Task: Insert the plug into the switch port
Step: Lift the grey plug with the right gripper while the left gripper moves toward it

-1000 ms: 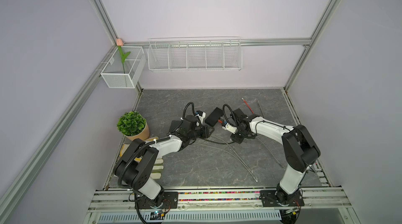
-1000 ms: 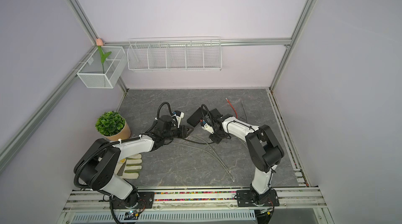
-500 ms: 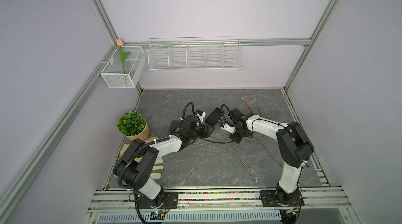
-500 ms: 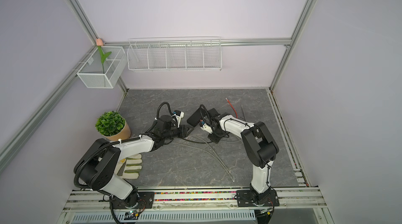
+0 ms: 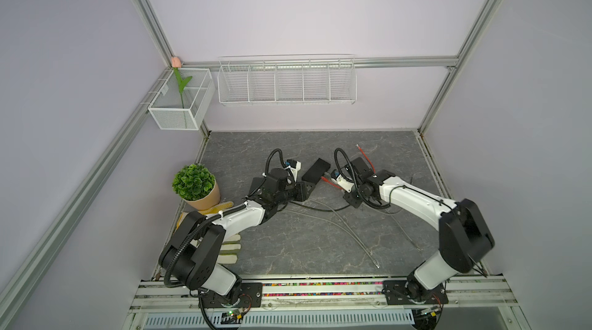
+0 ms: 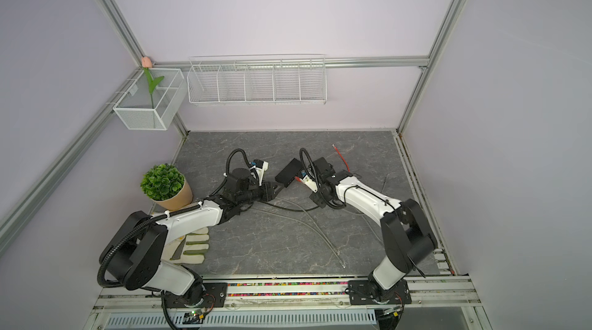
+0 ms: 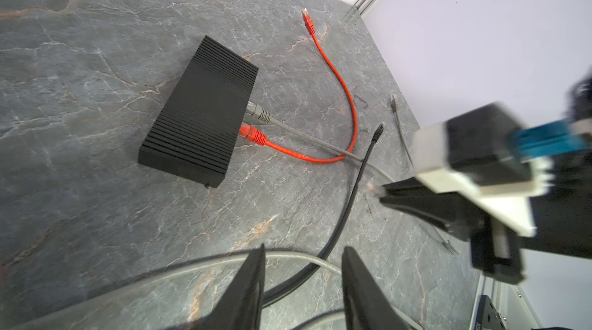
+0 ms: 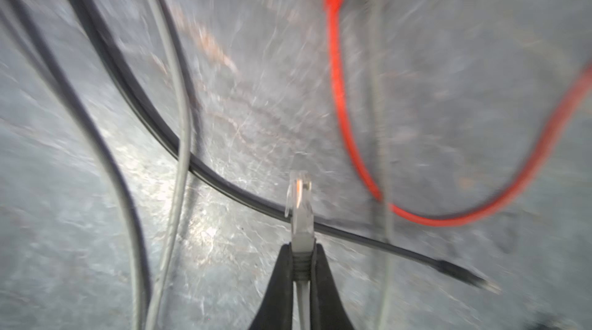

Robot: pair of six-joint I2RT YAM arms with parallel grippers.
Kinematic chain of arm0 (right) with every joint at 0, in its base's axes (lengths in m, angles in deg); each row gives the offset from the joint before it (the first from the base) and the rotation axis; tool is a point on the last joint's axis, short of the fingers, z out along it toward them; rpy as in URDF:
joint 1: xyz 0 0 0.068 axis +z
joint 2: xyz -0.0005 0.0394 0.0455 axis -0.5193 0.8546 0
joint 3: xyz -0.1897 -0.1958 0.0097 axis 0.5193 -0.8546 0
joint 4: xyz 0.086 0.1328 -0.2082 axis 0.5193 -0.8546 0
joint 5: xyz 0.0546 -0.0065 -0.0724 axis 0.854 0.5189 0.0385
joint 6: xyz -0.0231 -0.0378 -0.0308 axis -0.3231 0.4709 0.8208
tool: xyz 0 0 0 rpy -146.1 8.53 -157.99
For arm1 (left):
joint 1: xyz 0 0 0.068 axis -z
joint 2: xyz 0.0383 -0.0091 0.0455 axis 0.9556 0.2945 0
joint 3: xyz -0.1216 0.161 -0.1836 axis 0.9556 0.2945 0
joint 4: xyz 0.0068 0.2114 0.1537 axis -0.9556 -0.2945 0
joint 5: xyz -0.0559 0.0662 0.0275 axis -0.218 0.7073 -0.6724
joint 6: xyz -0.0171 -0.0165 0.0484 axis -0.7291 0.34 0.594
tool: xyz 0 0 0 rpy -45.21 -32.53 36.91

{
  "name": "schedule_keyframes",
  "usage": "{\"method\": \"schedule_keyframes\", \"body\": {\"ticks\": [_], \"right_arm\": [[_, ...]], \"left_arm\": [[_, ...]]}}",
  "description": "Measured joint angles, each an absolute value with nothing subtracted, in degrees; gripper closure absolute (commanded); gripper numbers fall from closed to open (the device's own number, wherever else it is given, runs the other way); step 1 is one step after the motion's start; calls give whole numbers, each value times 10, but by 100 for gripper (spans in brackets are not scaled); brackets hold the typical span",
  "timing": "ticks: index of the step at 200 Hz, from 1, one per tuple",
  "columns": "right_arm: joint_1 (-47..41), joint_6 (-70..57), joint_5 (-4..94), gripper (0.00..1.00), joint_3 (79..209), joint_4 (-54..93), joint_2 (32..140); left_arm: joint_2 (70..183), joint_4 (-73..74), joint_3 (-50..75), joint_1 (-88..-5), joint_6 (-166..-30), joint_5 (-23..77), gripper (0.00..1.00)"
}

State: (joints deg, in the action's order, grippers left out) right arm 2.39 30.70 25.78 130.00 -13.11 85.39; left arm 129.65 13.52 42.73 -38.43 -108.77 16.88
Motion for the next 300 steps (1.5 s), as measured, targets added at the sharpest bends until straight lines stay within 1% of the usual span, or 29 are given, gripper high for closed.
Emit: {"method": "schedule_keyframes", "body": {"ticks": [35,51,71,118,190,255,300], "right_arm": [[27,286,272,93,1255,-75,705],[27,277,291,93,1242,-61,666],[27,270,315,93,1235,-50,643],[27,261,363,93,1224,-33,635],[29,257,409,93,1212,-10,632],[23,258,515,93,1212,-11,639],[13,258,564,93,1212,-10,643]], "left_arm": [[1266,164,427,-383,-1092,147,58],[1254,177,427,-380,-1092,138,58],[1251,197,427,-371,-1092,126,56],[1259,272,427,-341,-1107,85,55],[1281,354,427,-327,-1149,47,55],[1297,440,427,-324,-1170,-3,55],[1310,472,427,-324,-1177,-33,55]]}}
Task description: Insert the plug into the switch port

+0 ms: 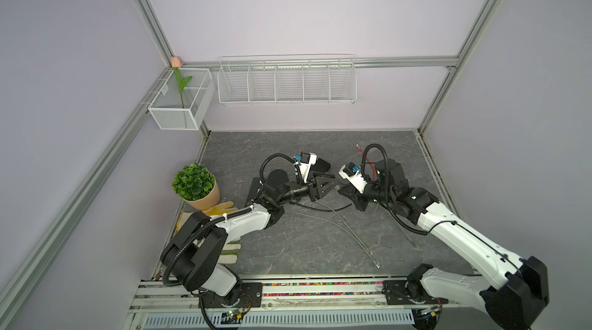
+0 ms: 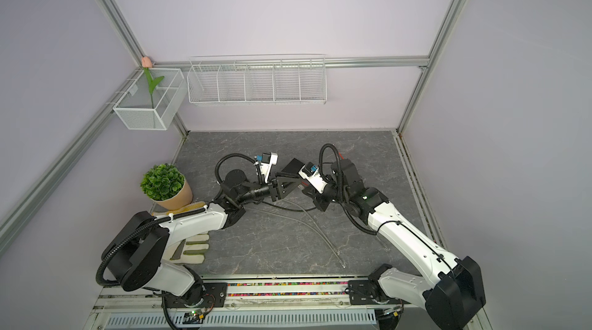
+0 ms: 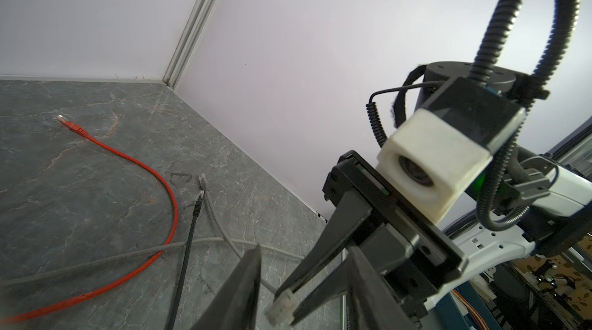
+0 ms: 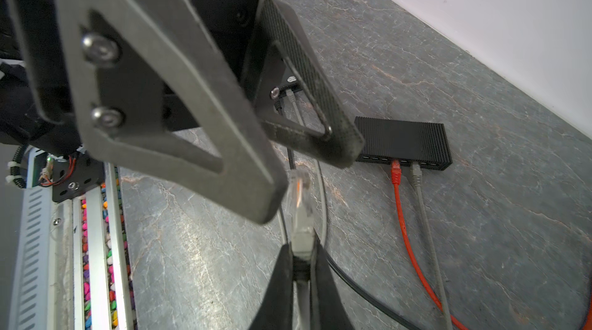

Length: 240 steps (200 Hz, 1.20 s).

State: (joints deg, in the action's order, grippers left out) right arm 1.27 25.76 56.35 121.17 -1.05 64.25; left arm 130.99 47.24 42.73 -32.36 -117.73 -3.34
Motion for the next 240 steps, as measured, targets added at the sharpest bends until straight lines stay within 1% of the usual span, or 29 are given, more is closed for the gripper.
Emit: {"method": "schedule_keyframes", "body": {"ticks": [54,99,115,137,148,157,169,178,186,191,199,210,240], "right_arm": [[1,253,613,93,1212,-8,643],[-11,245,641,93,1212,6,642],[-15,243,649,93,1212,9,642],[-18,240,661,93,1212,11,641],[-19,237,665,93,1212,11,641],[-20,235,668,89,1212,11,641],[-20,234,670,79,1212,10,641],[-20,232,669,75,1212,10,641],[-20,229,665,67,1212,9,641],[-20,232,662,65,1212,9,641],[-20,229,655,63,1212,6,640],[-20,231,641,63,1212,5,637],[-3,235,557,62,1208,2,600]], "left_arm": [[1317,501,431,-324,-1187,-58,58],[1330,528,438,-324,-1198,-74,66],[1333,533,441,-324,-1200,-76,73],[1333,537,444,-324,-1203,-78,88],[1333,536,444,-325,-1200,-78,93],[1333,537,445,-326,-1200,-78,97],[1333,537,445,-326,-1199,-78,100],[1333,537,445,-326,-1199,-78,100],[1333,537,445,-326,-1199,-78,100],[1333,537,445,-326,-1199,-78,100],[1333,535,445,-325,-1199,-75,100],[1331,529,445,-324,-1199,-67,100],[1307,472,445,-324,-1181,-29,100]]}}
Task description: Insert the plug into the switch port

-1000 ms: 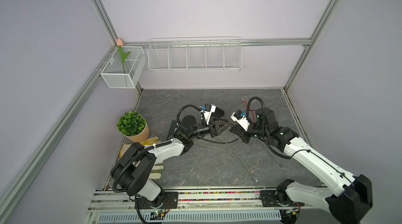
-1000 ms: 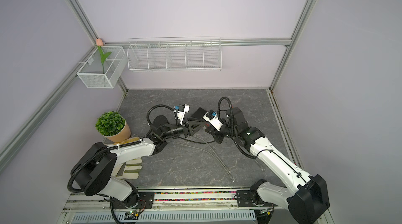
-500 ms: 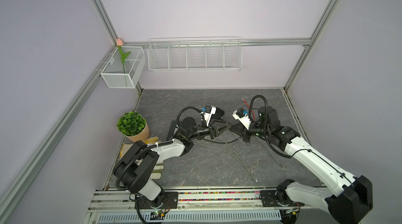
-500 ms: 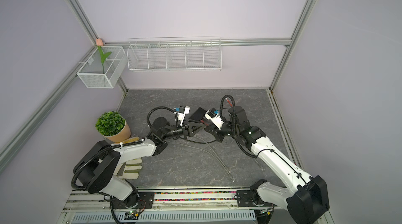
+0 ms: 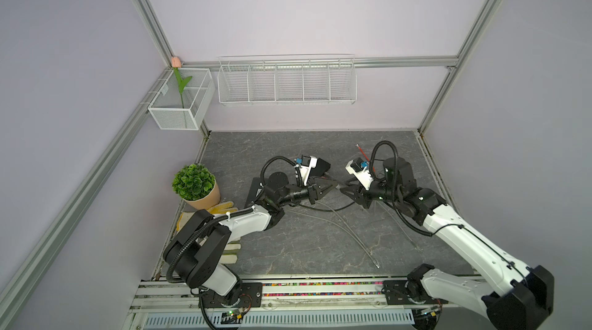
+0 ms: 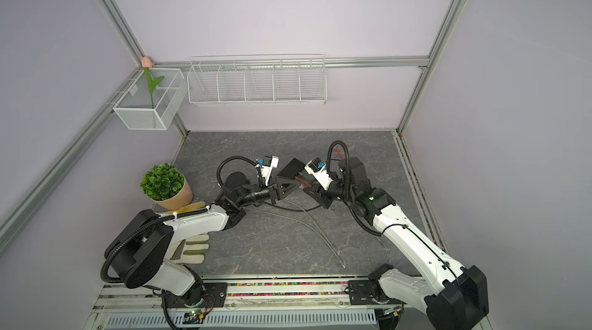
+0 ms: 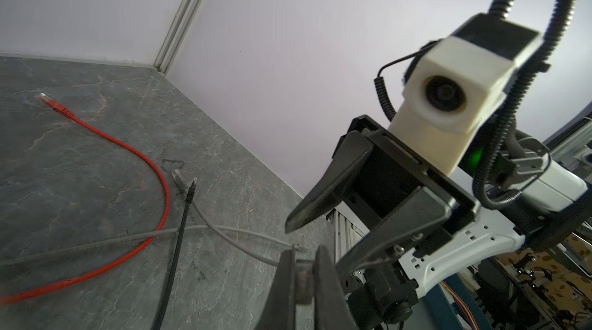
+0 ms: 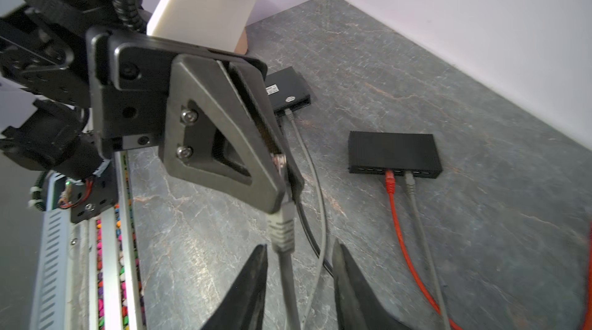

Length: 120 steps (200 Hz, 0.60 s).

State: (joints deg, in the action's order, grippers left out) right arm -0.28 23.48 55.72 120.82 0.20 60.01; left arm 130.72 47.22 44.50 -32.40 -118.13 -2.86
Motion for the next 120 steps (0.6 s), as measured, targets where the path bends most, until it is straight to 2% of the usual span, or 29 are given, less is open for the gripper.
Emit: {"method": "schedule_keyframes", "body": {"ticks": [28,54,76,120], "right_arm": [[57,262,465,64,1207,-3,570],[100,285,392,67,1212,-16,594],[109,294,347,74,1214,-21,627],[115,305,311,72,1222,-24,659]], "left_arm": [[1277,410,445,-324,-1159,8,100],[1263,368,445,-324,-1145,32,100],[1262,344,445,-324,-1138,43,100],[1261,324,445,-324,-1134,57,100]]}}
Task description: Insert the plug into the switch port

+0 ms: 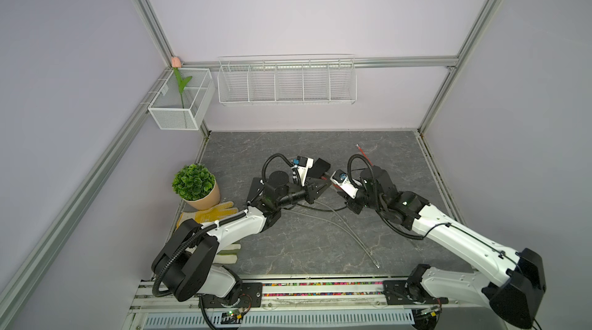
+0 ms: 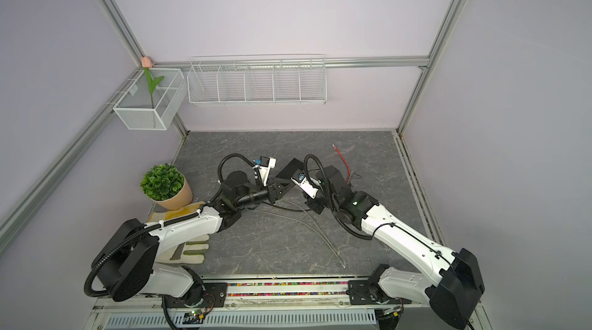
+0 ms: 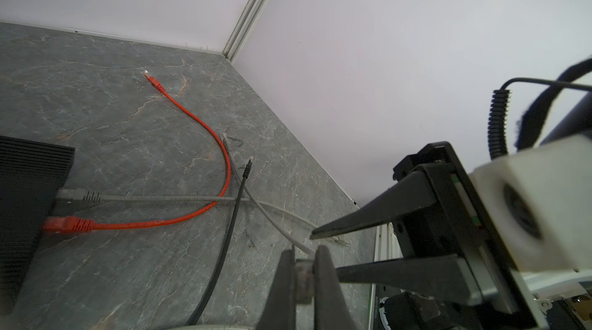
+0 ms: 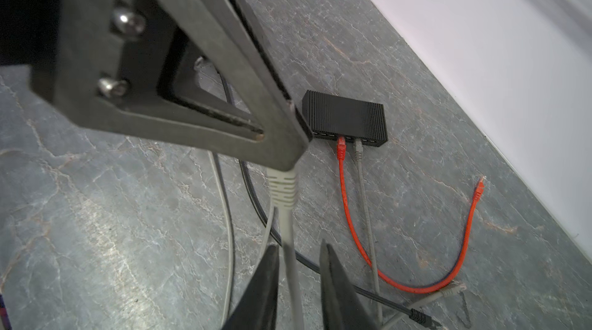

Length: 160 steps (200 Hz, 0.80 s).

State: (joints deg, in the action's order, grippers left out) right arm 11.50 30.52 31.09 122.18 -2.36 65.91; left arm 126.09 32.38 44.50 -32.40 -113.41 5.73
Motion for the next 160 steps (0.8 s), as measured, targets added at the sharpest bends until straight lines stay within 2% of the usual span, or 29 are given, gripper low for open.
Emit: {"method": "schedule_keyframes", "body": {"ticks": [81,103,137,160], "right_arm": [[116,314,314,73,1248,-24,706],[116,315,316,78,1254,-24,717],[117,318,327,93,1262,-28,725],[117,321,329,93,1263,-29,727]], "left_arm": [[1261,321,445,-324,-1131,58,100],[1261,321,445,-324,-1131,58,100],[1261,322,445,-324,-1128,64,100],[1261,319,445,-324,-1125,67,100]]}}
